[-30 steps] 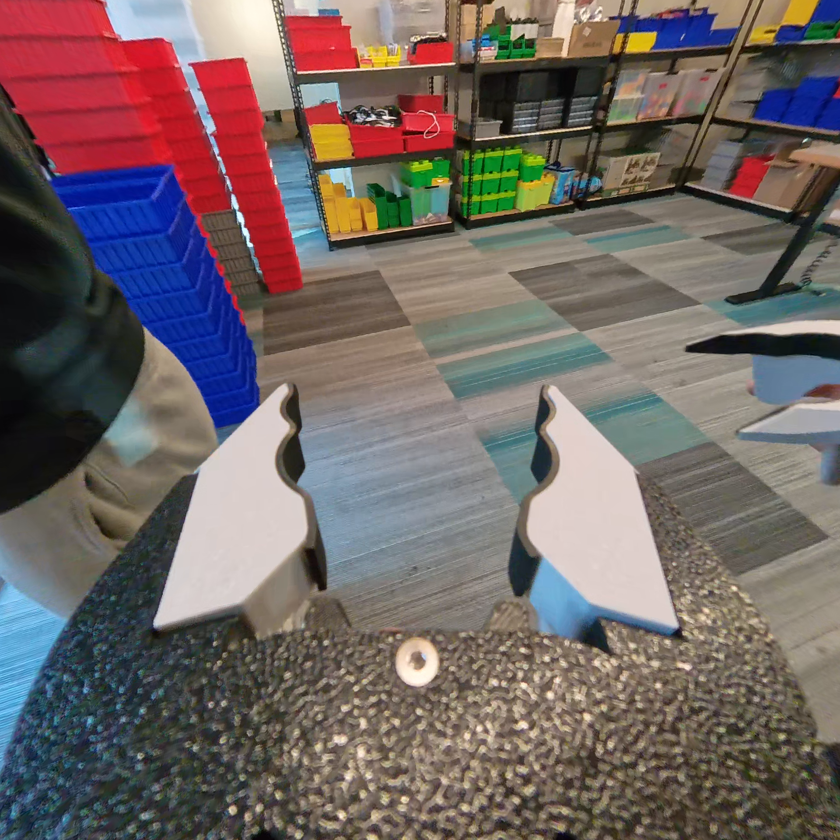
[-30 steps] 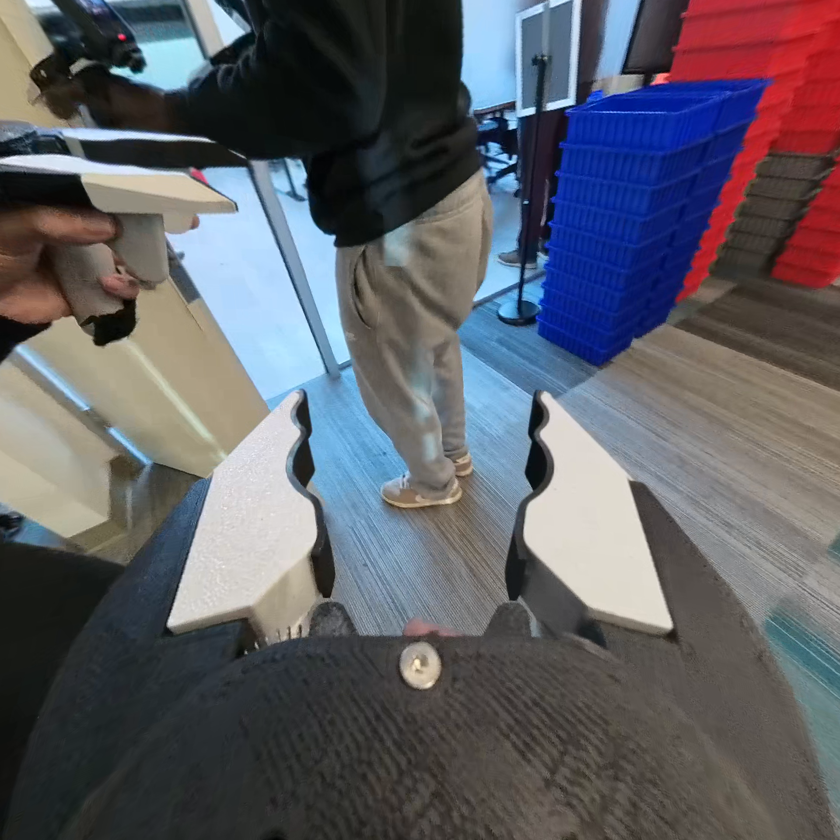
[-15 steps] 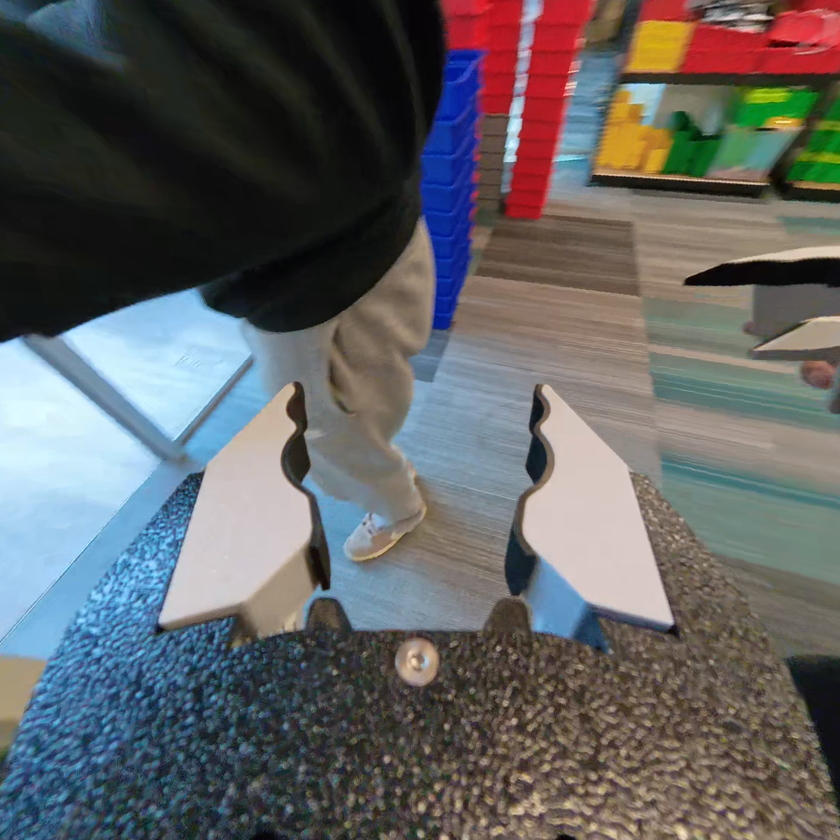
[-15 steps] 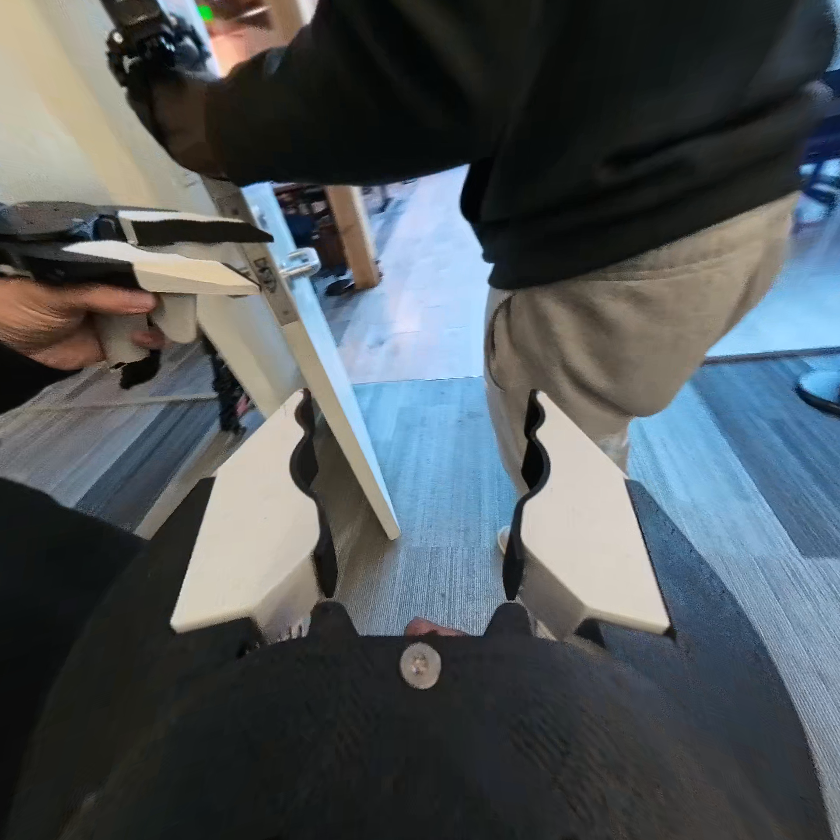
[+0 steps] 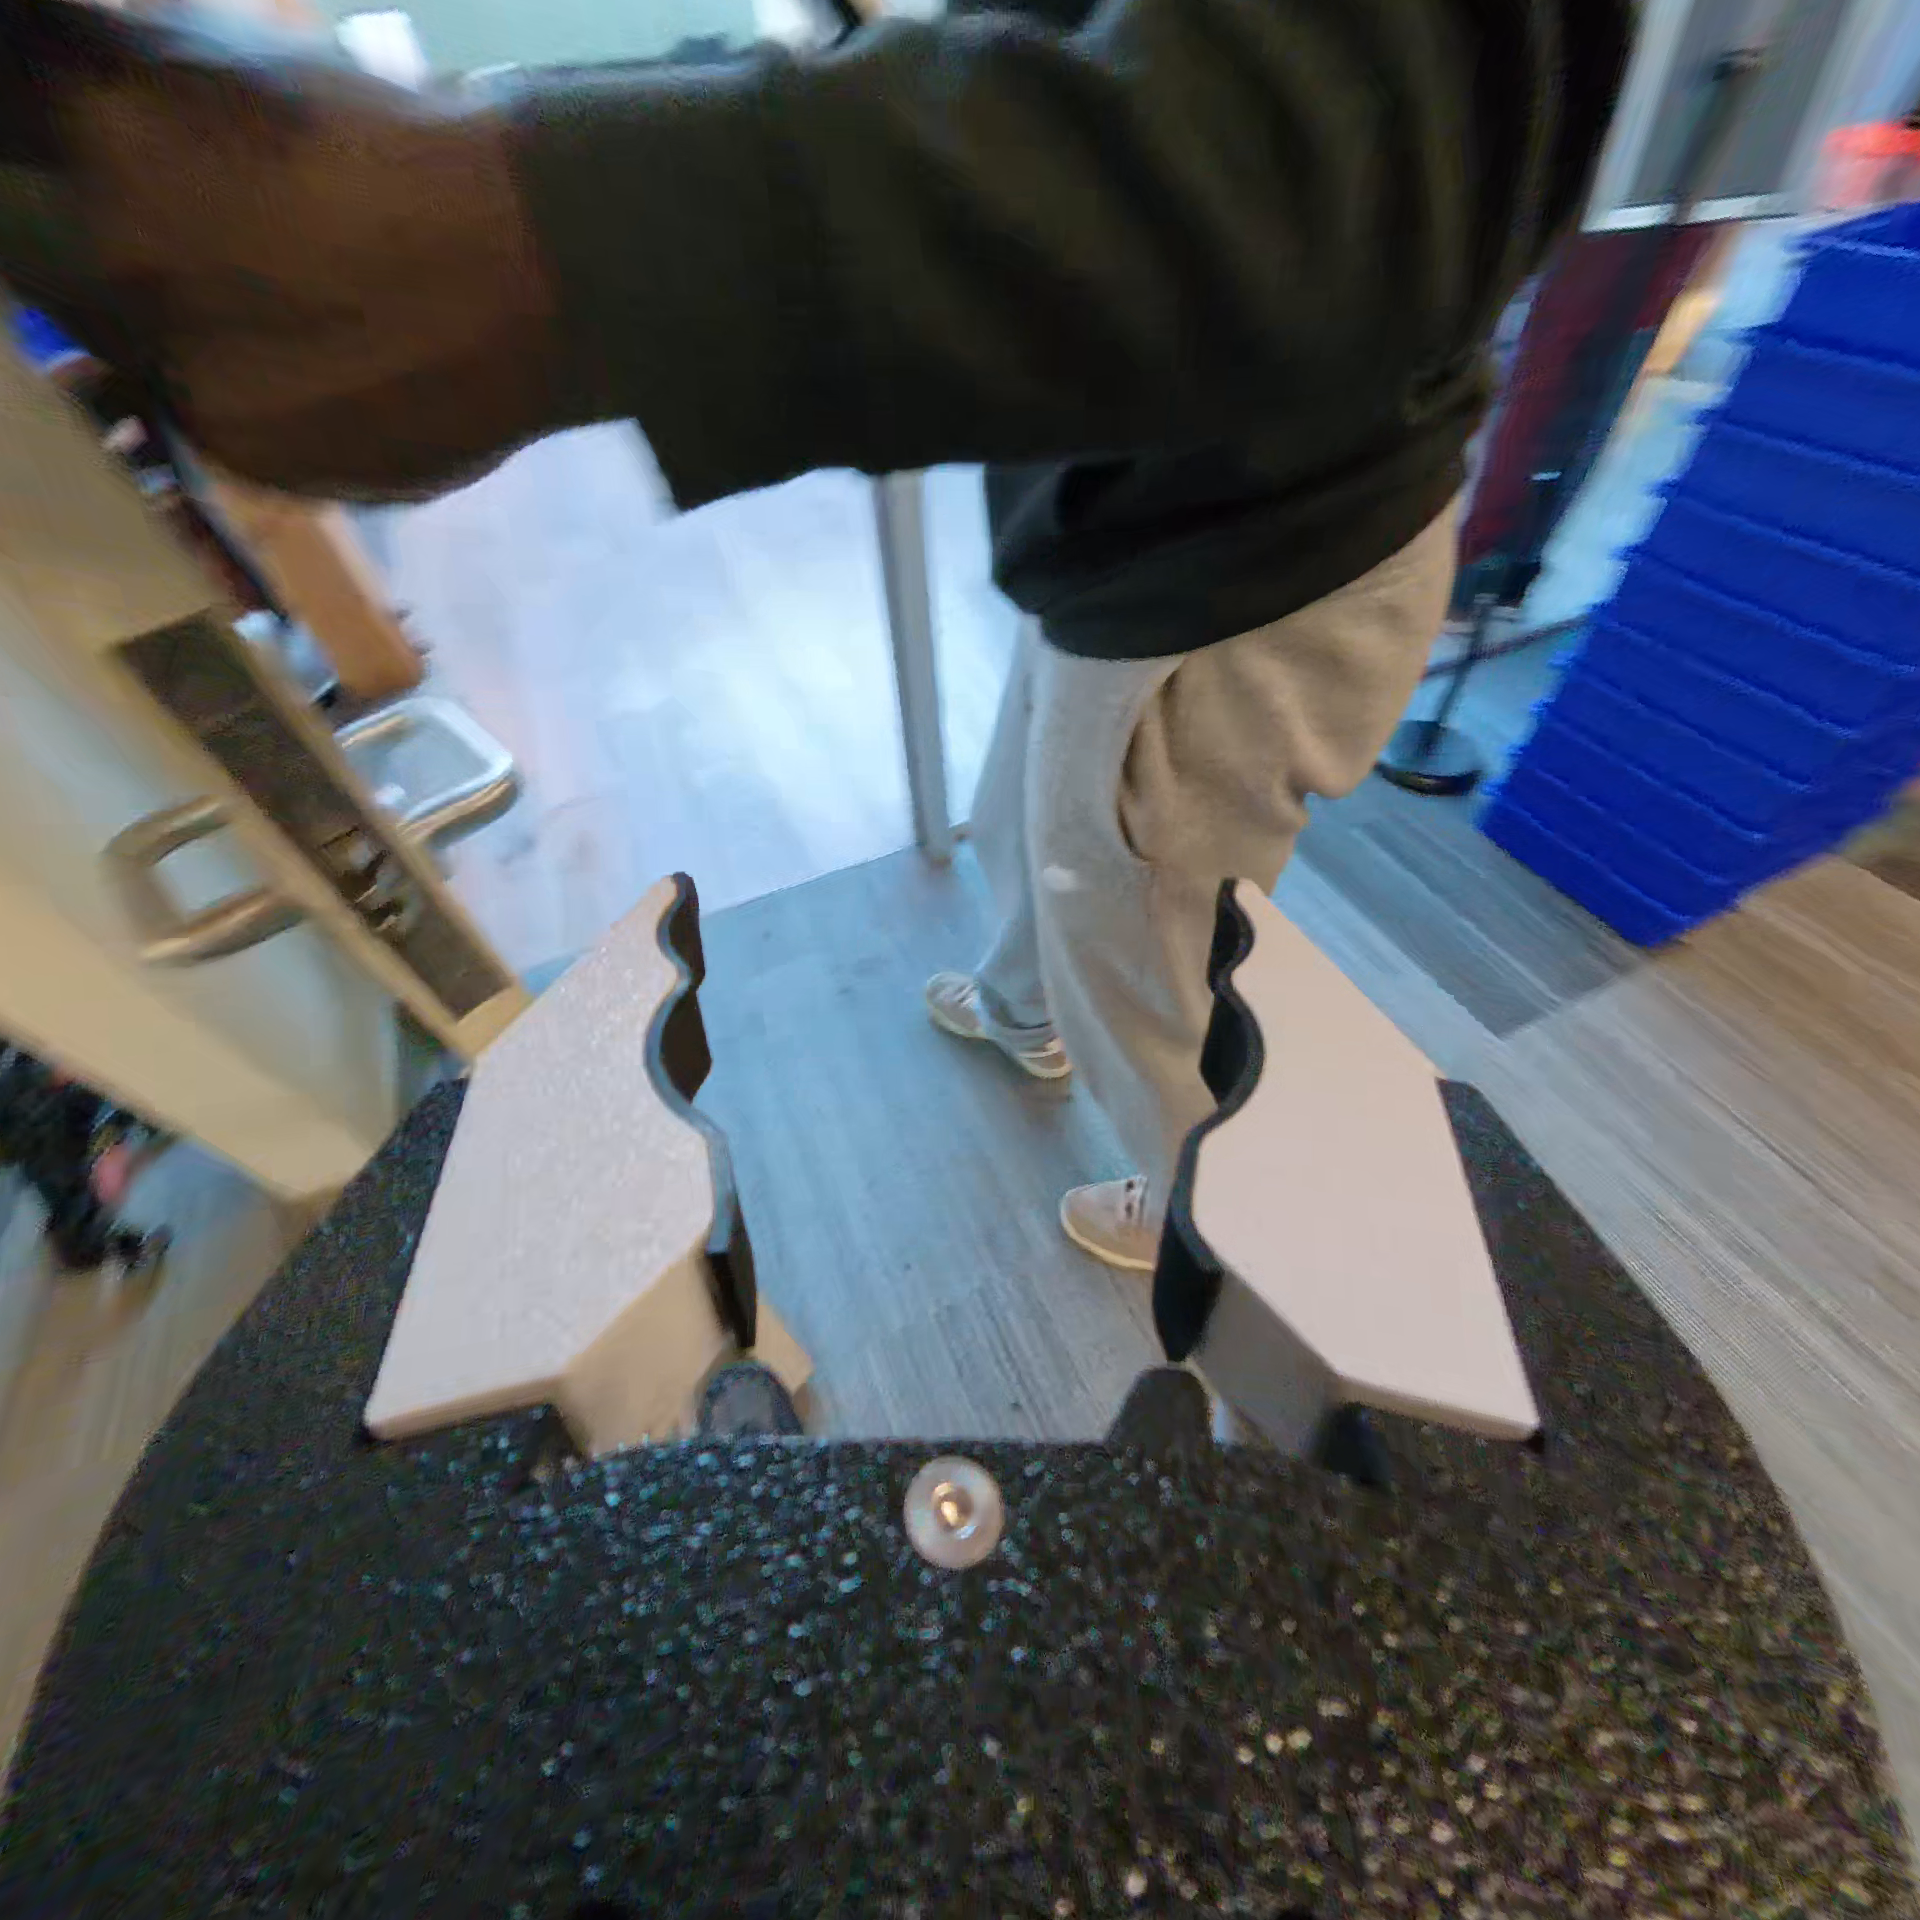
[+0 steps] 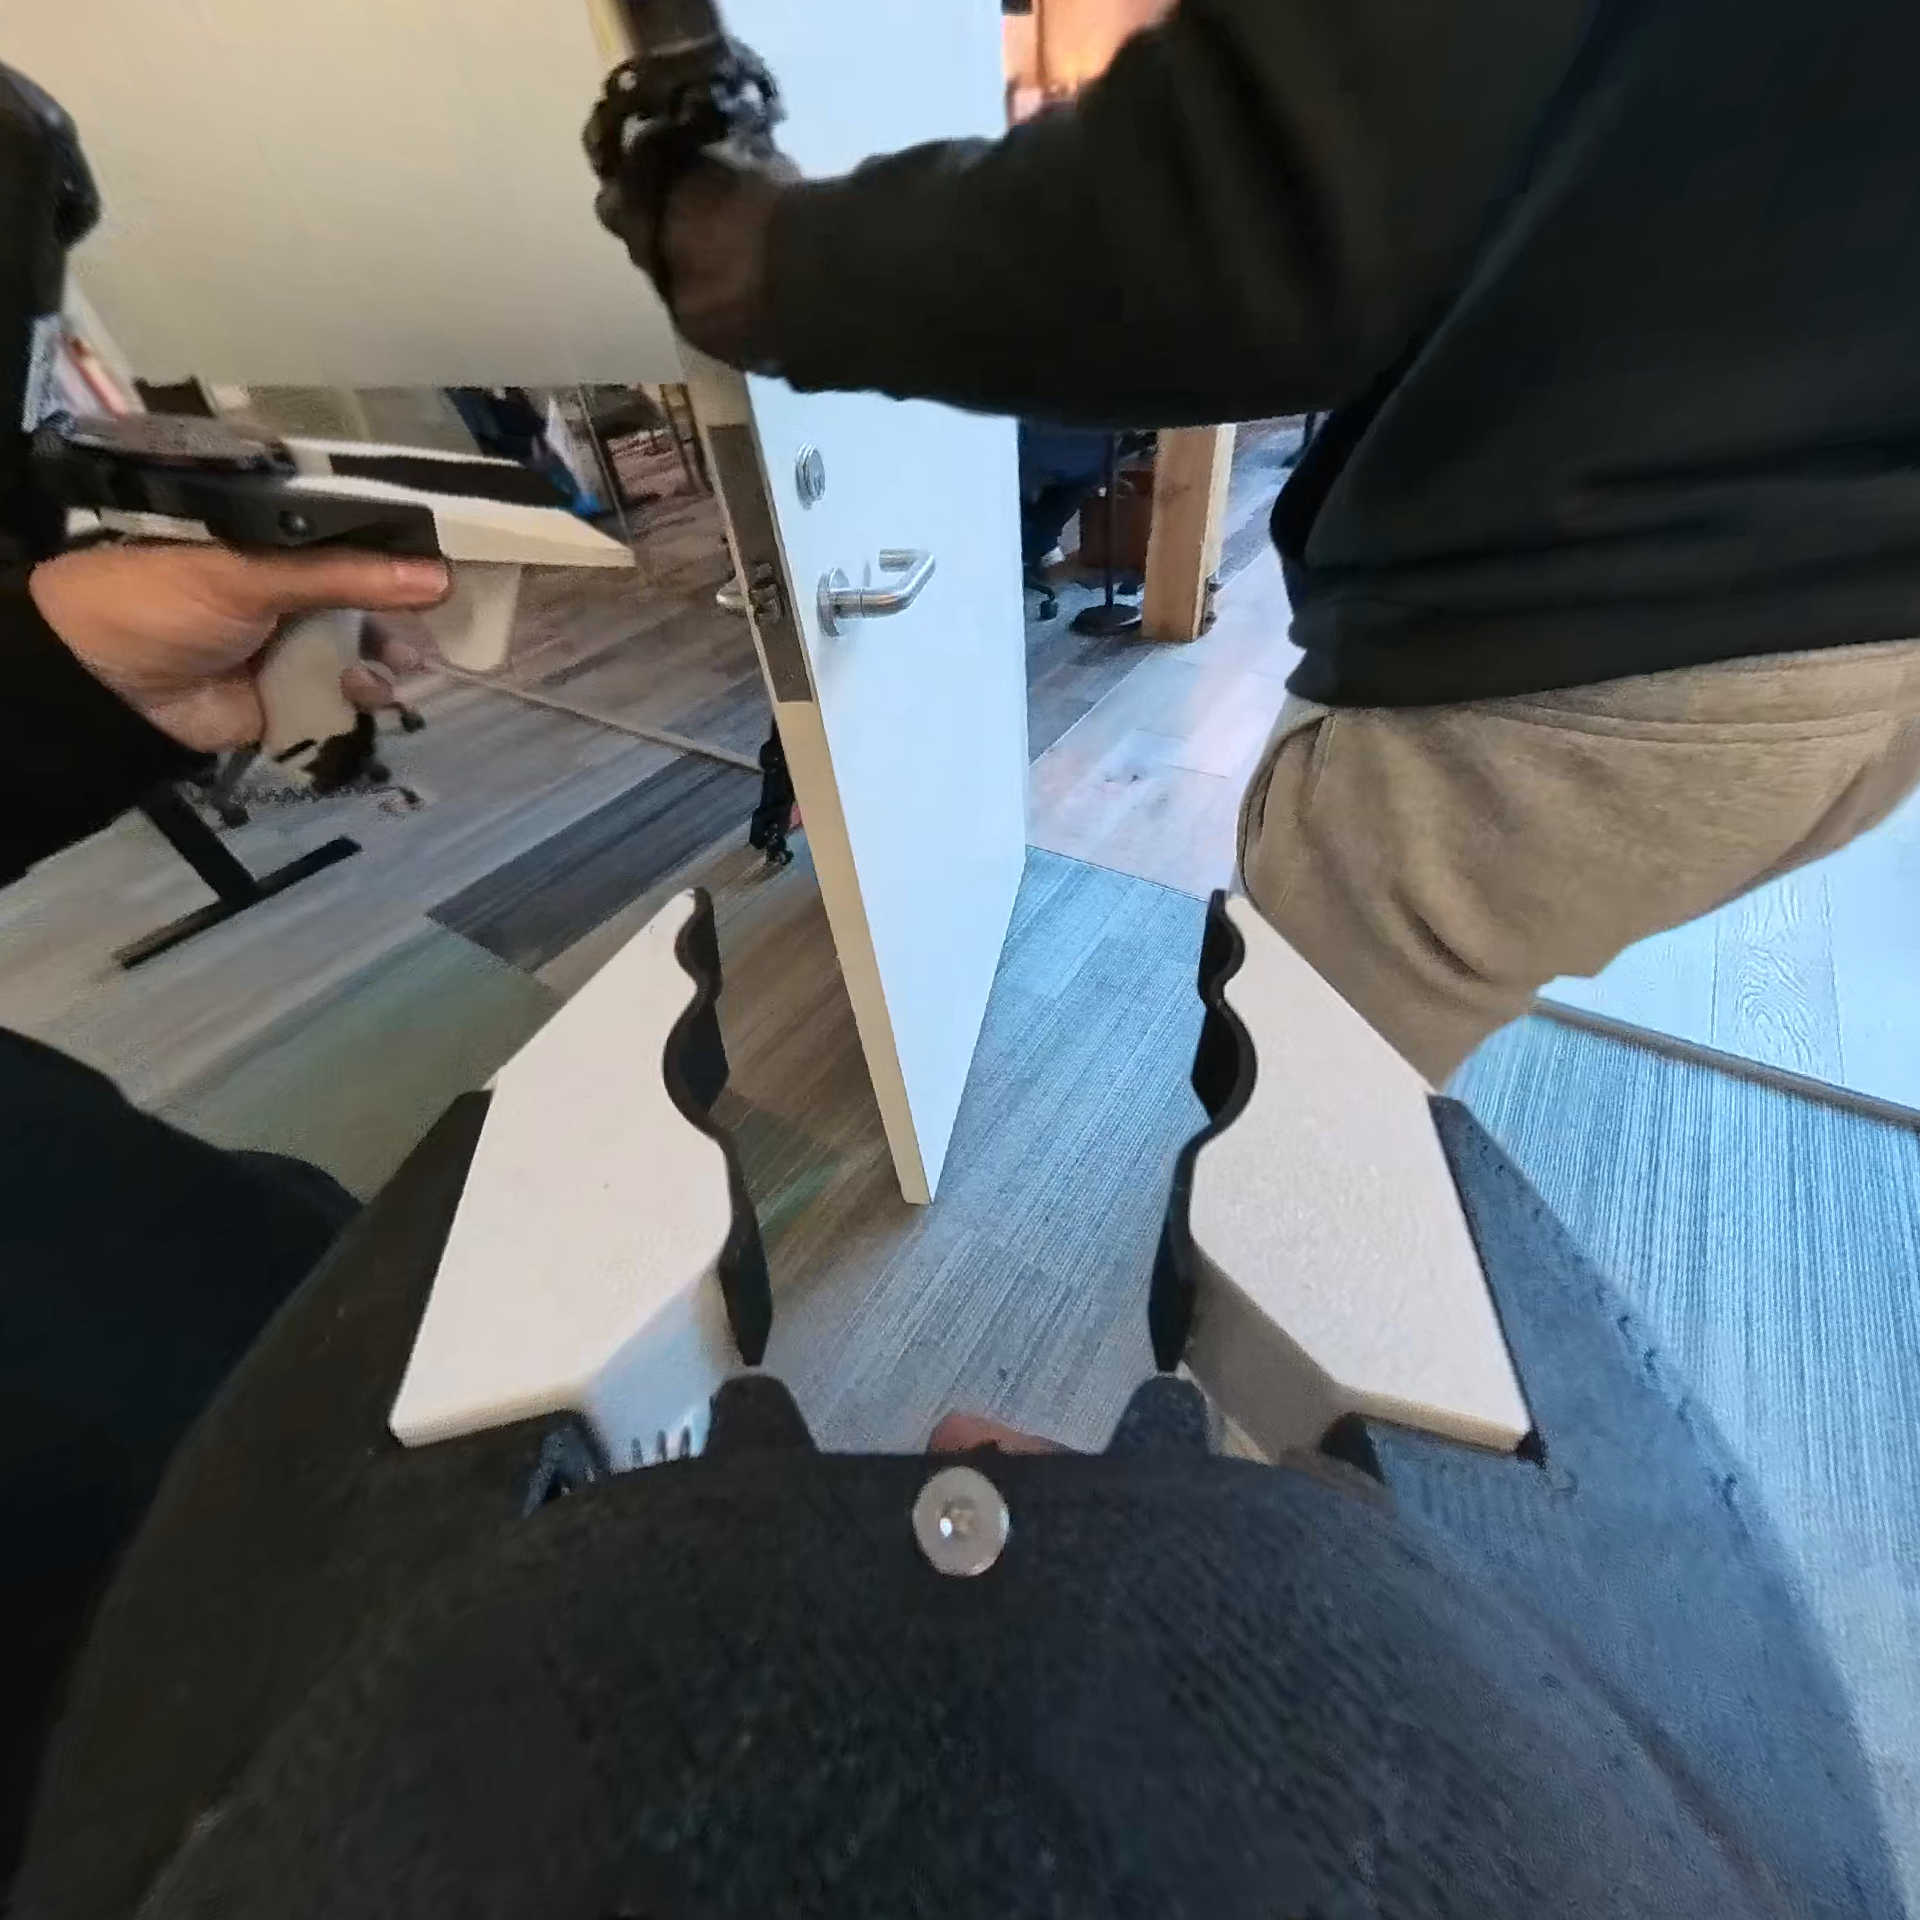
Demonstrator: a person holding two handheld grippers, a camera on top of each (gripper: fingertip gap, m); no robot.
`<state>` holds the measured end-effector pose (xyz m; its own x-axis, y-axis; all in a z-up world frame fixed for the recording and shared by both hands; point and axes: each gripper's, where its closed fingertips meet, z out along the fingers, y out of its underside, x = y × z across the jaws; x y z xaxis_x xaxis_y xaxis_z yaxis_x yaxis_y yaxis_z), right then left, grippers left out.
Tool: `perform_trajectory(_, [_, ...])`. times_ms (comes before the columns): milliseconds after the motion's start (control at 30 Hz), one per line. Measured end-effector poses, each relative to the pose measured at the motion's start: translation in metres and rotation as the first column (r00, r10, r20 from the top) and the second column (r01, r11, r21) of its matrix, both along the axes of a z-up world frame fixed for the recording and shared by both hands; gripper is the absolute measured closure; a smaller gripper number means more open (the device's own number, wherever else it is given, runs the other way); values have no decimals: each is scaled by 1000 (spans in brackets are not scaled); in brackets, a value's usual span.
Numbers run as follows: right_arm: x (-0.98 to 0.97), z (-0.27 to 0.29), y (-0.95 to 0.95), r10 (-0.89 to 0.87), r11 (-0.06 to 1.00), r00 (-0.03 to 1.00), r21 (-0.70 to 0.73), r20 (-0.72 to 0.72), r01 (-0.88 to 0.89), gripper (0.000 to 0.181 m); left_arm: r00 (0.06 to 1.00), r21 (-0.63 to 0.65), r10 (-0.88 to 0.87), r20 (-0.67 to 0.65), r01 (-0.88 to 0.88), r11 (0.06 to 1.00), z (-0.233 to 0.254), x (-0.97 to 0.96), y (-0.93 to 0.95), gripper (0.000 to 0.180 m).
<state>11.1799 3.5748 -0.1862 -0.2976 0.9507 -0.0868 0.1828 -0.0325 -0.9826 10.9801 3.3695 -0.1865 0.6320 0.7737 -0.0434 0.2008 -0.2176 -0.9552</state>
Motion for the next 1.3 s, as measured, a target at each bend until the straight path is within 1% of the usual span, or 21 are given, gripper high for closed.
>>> perform_trajectory(133, [1, 4, 6, 56, 998, 998, 44, -17, -55, 88, 981, 15, 195, 4, -195, 981, 5, -27, -44, 82])
perform_trajectory(233, [-2, -9, 17, 62, 998, 998, 23, 12, -62, 89, 945, 33, 327, -34, -326, 945, 18, -64, -68, 79])
perform_trajectory(333, [-20, -10, 28, 81, 997, 997, 10, 17, -81, 90, 899, 43, 431, -84, -429, 902, 47, -121, -81, 76])
perform_trajectory(433, [-46, -6, 36, 117, 992, 993, 45, 10, -117, 90, 807, 103, 572, -145, -563, 820, 84, -190, -106, 75])
perform_trajectory(500, [-67, -1, 41, 136, 989, 991, 61, 2, -136, 90, 772, 100, 625, -116, -617, 780, 84, -232, -116, 75])
perform_trajectory(567, [-92, 4, 47, 146, 986, 989, 79, -11, -145, 91, 754, 82, 649, -100, -644, 761, 79, -261, -119, 76])
perform_trajectory(633, [-122, 3, 55, 153, 985, 988, 88, -16, -151, 91, 730, 76, 671, -129, -667, 741, 76, -280, -123, 81])
perform_trajectory(733, [-176, -4, 67, 201, 975, 979, 97, 11, -201, 92, 723, 81, 672, -161, -669, 739, 66, -300, -120, 97])
perform_trajectory(800, [-216, -9, 74, 235, 965, 971, 111, 48, -239, 92, 665, 108, 712, -225, -709, 697, 67, -304, -129, 105])
perform_trajectory(833, [-237, -9, 77, 247, 961, 967, 108, 69, -253, 92, 646, 134, 723, -245, -717, 685, 69, -305, -133, 114])
perform_trajectory(867, [-259, -7, 79, 265, 958, 961, 94, 76, -271, 92, 651, 156, 720, -241, -706, 691, 70, -305, -134, 122])
perform_trajectory(900, [-279, -5, 77, 293, 952, 953, 71, 75, -298, 92, 662, 177, 714, -227, -693, 699, 70, -305, -134, 122])
perform_trajectory(967, [-322, -6, 74, 358, 931, 930, 39, 79, -362, 95, 667, 193, 702, -249, -676, 711, 71, -306, -134, 121])
perform_trajectory(1033, [-365, -14, 68, 409, 909, 907, 44, 102, -415, 95, 713, 208, 654, -253, -620, 756, 71, -307, -133, 122])
perform_trajectory(1133, [-423, -15, 48, 498, 864, 860, 14, 111, -503, 95, 792, 176, 561, -240, -533, 828, 70, -310, -133, 121])
perform_trajectory(1233, [-473, -15, 26, 606, 793, 789, -5, 104, -609, 96, 820, 146, 518, -244, -497, 856, 69, -309, -143, 119])
perform_trajectory(1300, [-507, -22, 11, 661, 747, 741, -13, 120, -664, 96, 822, 155, 515, -244, -491, 857, 70, -308, -154, 119])
